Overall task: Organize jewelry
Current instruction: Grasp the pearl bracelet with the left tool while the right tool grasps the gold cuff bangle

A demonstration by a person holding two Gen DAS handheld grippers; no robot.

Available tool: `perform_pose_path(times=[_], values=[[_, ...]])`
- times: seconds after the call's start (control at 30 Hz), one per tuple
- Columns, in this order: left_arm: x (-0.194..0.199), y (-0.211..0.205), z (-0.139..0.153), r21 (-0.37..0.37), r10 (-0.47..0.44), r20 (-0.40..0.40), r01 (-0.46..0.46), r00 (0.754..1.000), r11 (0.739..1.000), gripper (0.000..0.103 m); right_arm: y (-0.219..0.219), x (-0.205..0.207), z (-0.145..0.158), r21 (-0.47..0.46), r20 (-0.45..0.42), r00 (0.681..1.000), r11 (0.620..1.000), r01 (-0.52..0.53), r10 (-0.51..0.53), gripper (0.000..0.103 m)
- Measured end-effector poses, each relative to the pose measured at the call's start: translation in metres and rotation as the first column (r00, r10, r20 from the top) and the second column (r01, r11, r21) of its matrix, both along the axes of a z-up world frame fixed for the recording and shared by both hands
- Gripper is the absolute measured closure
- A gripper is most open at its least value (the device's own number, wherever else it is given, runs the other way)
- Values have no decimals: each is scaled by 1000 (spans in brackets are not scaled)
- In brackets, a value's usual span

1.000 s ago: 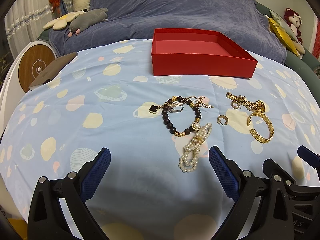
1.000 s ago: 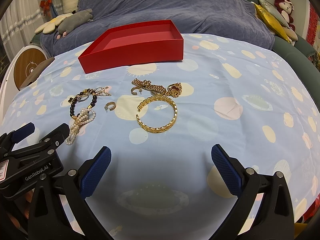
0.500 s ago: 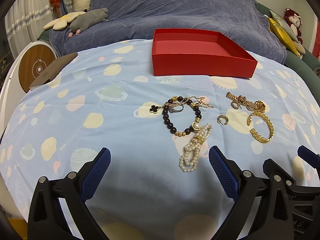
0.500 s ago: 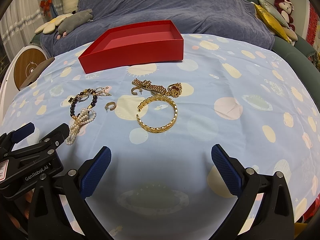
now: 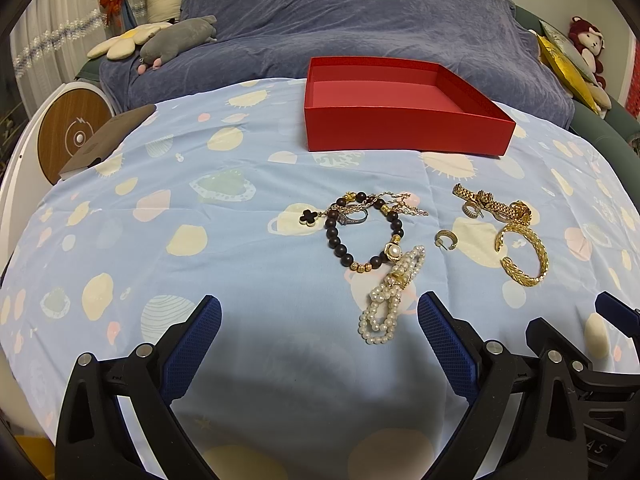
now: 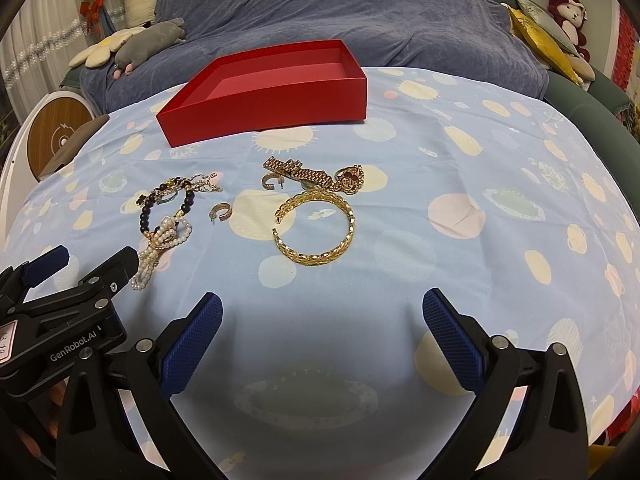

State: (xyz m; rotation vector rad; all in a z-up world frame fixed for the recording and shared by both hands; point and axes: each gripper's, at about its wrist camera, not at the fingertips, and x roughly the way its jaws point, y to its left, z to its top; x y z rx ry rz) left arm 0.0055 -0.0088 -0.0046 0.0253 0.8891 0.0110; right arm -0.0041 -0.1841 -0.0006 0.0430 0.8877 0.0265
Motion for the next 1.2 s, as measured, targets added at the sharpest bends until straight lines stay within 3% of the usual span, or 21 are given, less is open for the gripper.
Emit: perform_pose_path(times=[0.53, 0.63, 0.7, 0.73, 0.83, 0.9, 0.97, 1.2], values=[[7, 1, -9, -46, -55, -33, 53, 998, 998, 8, -16, 6, -5, 16, -26, 999, 999, 35, -35, 5], [11, -5, -13, -38, -79, -41, 78, 996, 996, 22, -17, 6, -5, 18, -25, 999, 999, 36, -35, 5], [16, -7, -18, -56, -95, -63, 92, 993, 994, 39, -18, 7, -5, 21, -29, 999, 999, 40, -39, 5], [17, -7, -19, -56, -95, -62, 91, 994, 994, 39, -19, 7, -6, 23, -31, 999, 999, 42, -41, 5], [19, -11, -18, -55, -113, -48, 110, 992, 992, 54, -23, 8, -6, 24, -30, 998, 999, 46, -46, 5], [19, -14, -17, -76, -131, -49, 127, 990, 989, 78, -25, 9, -6, 26, -29, 998, 998, 49, -49, 5], [19, -16, -16, -101, -150, -57, 143, 987, 985, 88, -29, 11, -5, 40, -29, 998, 998, 52, -51, 5], [12, -17, -6, -114, -157, -38, 151, 987, 982, 88, -32, 22, -4, 44, -14, 999, 998, 48, -48, 5]])
